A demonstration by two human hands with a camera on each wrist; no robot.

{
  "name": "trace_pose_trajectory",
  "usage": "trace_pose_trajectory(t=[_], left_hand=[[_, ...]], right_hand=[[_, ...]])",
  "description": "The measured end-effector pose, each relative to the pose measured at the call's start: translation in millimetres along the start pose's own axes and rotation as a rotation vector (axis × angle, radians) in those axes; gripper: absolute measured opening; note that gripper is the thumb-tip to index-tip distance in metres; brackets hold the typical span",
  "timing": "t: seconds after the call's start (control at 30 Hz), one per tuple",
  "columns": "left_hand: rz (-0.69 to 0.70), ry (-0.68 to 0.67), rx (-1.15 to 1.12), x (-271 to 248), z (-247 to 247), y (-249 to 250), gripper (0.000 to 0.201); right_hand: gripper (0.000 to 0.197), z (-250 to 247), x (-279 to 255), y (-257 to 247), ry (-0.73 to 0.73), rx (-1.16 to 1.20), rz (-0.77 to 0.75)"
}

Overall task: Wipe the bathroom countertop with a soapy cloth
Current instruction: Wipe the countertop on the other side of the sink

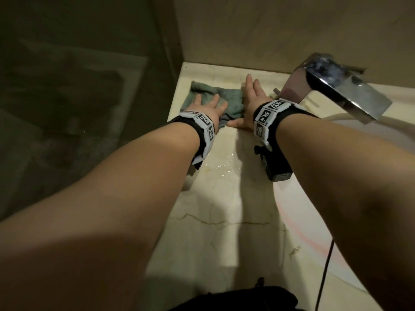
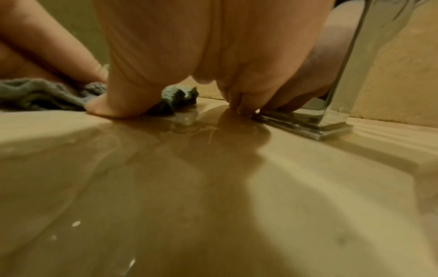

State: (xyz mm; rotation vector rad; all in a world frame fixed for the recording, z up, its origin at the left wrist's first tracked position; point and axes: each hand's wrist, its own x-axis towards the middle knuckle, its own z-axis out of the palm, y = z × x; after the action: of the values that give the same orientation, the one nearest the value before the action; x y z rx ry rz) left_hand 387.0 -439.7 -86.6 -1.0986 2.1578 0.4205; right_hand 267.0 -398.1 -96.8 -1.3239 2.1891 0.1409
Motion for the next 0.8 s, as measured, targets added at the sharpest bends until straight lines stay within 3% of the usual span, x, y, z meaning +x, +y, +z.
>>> trace_pose_trajectory(t=[0.2,0.43,0.63,0.8], left_hand=[[0.001,-0.003,0.029,17.7,-18.1,7.6,0.103],[0.037,0.037,0.138,54.1,-47.1,20.7,0.130],[0.080,0.065,0.106,61.5,-57.5,19.4,0.100],[0.095,0.057,0.124,65.0,-59.0,6.2,0.102]], right_hand=[[0.127,-5.8,-4.2,1.9,-0.019,-0.001,-0.016],[0.135,-5.3,7.3,3.7,-0.051,-0.011,0.004],[0.136,-5.7,12.2,4.3,-0.071,-0.023,0.016],[0.134,-5.1,9.1,2.7,-0.062,-0.056,0.007]])
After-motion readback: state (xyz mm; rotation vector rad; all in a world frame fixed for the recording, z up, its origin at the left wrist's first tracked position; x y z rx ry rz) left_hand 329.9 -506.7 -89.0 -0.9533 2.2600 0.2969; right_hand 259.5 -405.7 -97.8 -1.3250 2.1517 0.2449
